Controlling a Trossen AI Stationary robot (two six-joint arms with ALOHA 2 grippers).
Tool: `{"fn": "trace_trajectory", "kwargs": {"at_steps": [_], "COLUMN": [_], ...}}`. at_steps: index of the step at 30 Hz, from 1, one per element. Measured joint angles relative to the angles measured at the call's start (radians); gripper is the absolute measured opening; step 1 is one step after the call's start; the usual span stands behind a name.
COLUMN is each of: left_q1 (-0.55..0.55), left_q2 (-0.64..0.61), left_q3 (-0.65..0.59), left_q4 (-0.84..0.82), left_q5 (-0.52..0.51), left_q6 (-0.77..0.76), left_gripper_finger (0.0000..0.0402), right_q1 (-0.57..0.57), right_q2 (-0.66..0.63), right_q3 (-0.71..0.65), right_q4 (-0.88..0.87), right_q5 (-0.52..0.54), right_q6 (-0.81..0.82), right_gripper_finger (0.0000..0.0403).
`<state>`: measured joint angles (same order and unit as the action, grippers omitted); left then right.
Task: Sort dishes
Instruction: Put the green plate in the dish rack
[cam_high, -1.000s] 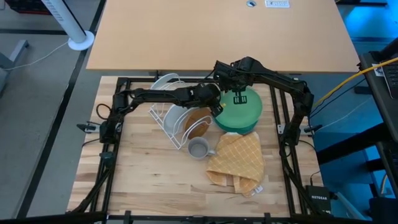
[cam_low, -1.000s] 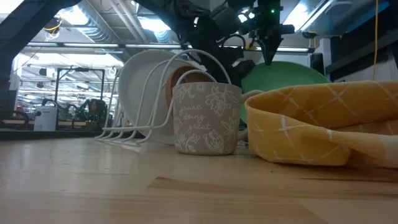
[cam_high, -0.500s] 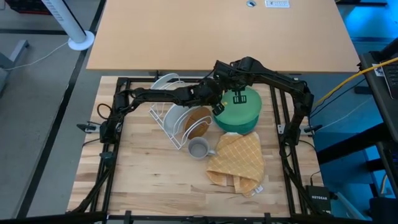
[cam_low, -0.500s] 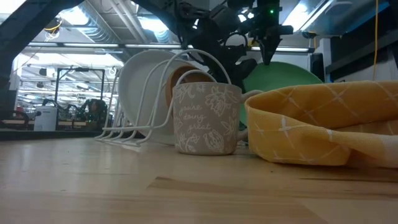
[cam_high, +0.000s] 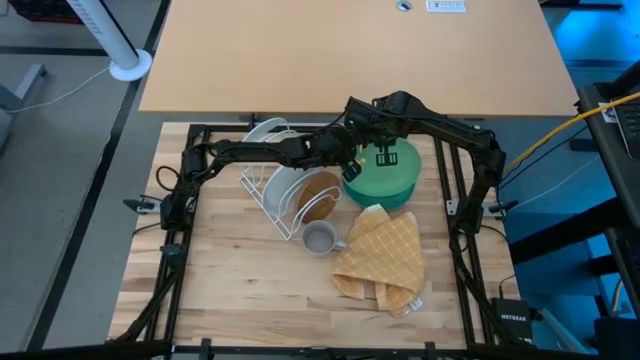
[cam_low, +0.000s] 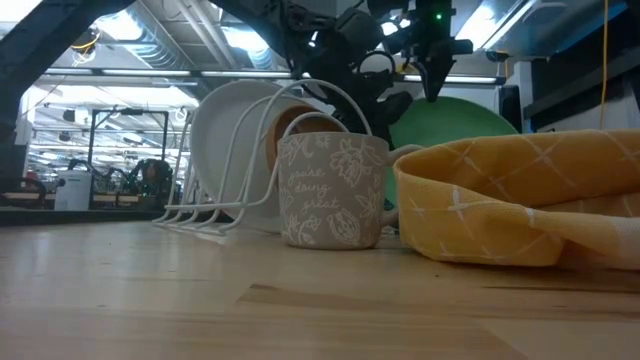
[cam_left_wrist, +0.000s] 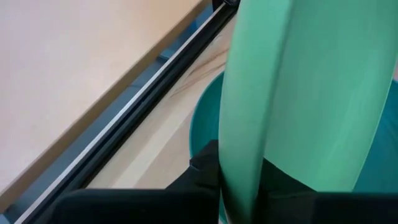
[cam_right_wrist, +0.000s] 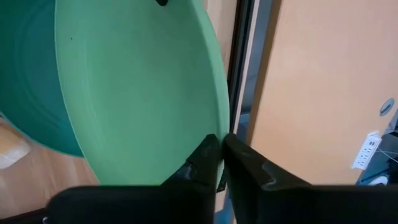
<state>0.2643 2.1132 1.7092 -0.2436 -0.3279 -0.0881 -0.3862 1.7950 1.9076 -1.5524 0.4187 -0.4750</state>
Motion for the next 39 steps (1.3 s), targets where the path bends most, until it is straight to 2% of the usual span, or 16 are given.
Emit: {"fn": "trace_trajectory", "kwargs": {"at_steps": [8,12,24,35,39], "left_q1": [-0.002,-0.002,0.001,0.034,0.047], "left_q2": [0.000,0.000,-0.002,-0.067,-0.117], "left_q3": [0.001,0.001,0.000,-0.002,-0.002], "left_q4": [0.022,0.049,0.117,0.117,0.128], "left_q5": [0.005,0.004,-0.001,-0.052,-0.111], "left_q6": [-0.009,-0.008,-0.011,0.006,0.047], "left_gripper_finger": [0.0010,0.0010,0.0010,0.0010,0.0010], "right_q1": [0.001,0.001,0.001,0.000,0.000], "right_q2": [0.003,0.003,-0.086,-0.299,-0.377], "right_q3": [-0.002,-0.002,-0.002,-0.001,-0.001], "right_q4": [0.013,-0.006,-0.011,0.121,0.178], "right_q5": [0.015,0.052,0.072,0.127,0.120], "right_q6": [0.041,0.062,0.083,0.218,0.257], "right_gripper_finger": [0.0123,0.0149,0.0154,0.0154,0.0154]}}
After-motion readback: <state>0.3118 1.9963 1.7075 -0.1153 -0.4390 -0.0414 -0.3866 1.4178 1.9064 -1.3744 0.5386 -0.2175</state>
